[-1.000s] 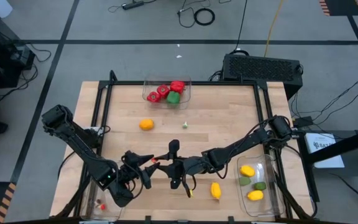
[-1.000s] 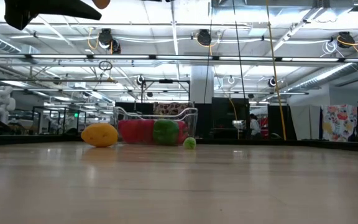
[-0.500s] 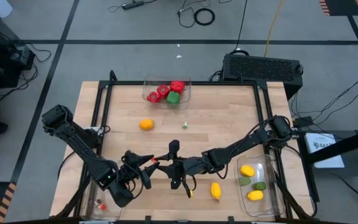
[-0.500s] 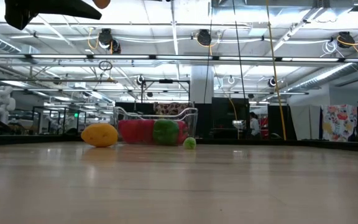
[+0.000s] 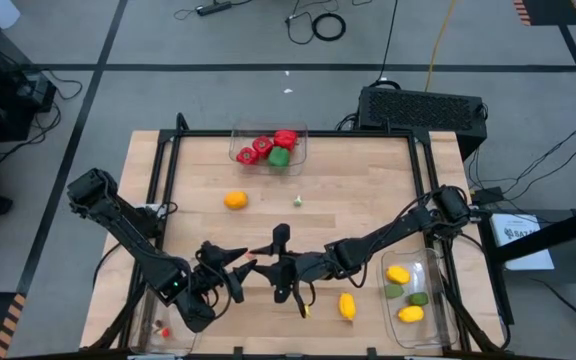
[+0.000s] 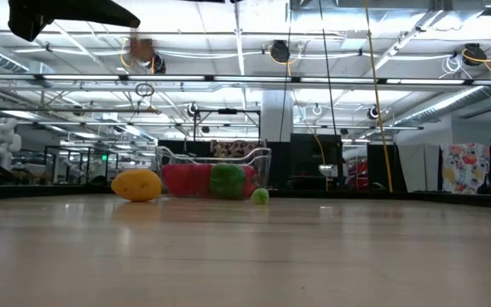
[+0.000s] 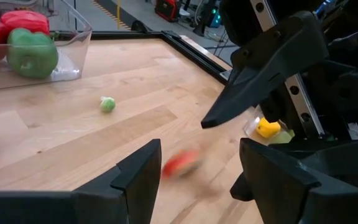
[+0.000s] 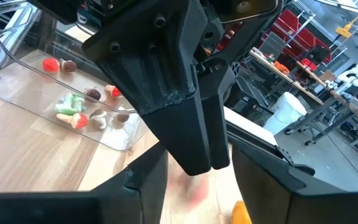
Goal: Sort produce into baskets
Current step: Put the red mushroom into the bottom left transparent bin
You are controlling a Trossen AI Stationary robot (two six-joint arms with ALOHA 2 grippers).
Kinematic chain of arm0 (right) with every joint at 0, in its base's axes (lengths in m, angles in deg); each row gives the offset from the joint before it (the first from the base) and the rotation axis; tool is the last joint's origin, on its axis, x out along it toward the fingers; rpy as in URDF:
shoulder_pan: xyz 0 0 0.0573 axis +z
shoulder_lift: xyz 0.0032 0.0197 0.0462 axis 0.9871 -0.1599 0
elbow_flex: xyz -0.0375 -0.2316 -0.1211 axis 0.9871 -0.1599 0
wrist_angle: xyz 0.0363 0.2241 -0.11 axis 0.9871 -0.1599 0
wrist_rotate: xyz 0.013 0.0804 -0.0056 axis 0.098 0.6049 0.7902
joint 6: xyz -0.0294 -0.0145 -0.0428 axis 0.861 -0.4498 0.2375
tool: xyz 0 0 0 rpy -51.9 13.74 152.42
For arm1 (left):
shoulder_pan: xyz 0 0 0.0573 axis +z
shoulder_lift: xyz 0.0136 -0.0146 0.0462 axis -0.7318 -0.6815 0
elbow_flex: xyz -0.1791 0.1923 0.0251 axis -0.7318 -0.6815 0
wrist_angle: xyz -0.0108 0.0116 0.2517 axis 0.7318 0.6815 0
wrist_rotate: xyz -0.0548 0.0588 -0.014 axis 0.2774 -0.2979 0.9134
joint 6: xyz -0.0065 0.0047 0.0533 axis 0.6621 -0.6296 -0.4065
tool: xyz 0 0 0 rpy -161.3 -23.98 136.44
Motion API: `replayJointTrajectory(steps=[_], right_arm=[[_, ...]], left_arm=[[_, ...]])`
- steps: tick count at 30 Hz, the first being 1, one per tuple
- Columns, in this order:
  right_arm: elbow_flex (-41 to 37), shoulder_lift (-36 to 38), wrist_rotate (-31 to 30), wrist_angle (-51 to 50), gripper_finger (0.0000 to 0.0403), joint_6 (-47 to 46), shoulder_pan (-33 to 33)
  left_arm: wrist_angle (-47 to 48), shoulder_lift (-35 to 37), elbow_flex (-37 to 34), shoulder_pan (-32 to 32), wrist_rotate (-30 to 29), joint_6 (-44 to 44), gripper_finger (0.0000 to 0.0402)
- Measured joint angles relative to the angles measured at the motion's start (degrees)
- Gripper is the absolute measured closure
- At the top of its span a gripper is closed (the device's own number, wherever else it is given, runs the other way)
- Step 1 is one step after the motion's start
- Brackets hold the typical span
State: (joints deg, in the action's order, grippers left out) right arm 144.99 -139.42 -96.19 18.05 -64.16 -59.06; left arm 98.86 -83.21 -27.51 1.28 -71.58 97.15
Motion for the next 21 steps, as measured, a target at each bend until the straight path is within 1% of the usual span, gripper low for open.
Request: replayJointTrajectory(steps=[7,9,14,18,21], right_arm=[[0.0,0.0,-0.1,-0.1,0.0188,-0.1,0.0],[0.1,0.1,-0.2,-2.2,0.0175,-0.2,0.0],[0.1,3.0,-5.6,-17.3,0.0149,-2.9,2.1],[0.1,7.4,-9.8,-27.1,0.0137,-5.9,3.8],[0.1,11.8,-10.7,-33.3,0.0136,-9.8,4.5]], left_arm=[[0.1,0.0,0.0,0.0,0.2,-1.0,0.0179],[0.6,0.0,0.0,0.0,1.1,-1.4,0.0179],[3.7,-0.5,0.0,0.6,6.6,-2.6,0.0179],[6.4,-3.2,0.0,2.9,7.7,-3.0,0.0179],[7.4,-5.6,0.0,6.2,9.2,-4.1,0.0179]])
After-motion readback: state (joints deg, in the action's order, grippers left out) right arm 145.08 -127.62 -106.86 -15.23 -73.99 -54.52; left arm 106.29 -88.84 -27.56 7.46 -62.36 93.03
